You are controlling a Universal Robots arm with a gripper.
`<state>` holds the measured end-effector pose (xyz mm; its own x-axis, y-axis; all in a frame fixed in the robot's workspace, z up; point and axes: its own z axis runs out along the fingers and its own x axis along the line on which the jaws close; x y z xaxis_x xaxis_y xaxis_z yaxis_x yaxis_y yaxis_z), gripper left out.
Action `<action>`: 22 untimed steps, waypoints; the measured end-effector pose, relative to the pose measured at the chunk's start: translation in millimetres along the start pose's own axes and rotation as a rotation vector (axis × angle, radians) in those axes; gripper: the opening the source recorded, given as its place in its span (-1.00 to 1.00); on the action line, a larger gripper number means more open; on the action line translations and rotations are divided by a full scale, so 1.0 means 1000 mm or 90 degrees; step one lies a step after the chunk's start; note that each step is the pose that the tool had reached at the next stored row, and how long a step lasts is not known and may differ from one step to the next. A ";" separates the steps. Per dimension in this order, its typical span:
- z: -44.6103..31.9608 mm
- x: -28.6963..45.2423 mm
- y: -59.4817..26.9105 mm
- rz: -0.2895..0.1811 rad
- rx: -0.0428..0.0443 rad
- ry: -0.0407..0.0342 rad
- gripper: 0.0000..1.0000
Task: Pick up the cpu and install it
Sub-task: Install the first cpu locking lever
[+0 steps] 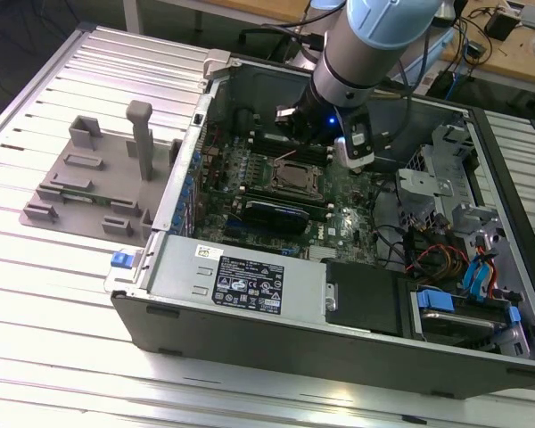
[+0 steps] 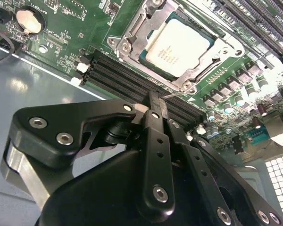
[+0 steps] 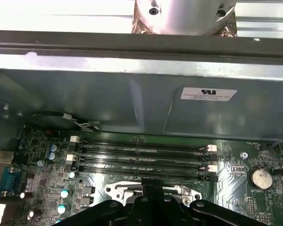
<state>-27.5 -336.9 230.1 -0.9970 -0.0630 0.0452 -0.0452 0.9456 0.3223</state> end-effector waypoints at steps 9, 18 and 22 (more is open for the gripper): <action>0.0087 0.0007 0.0132 0.000 0.0279 -0.0034 -0.79; 0.0173 0.0237 0.0194 -0.023 0.0494 -0.0815 -0.79; 0.0207 0.0288 0.0202 -0.027 0.0508 -0.0970 -0.79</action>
<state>-58.5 -313.0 218.4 -0.9918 -0.0604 -0.1128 -0.0866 0.9658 0.2445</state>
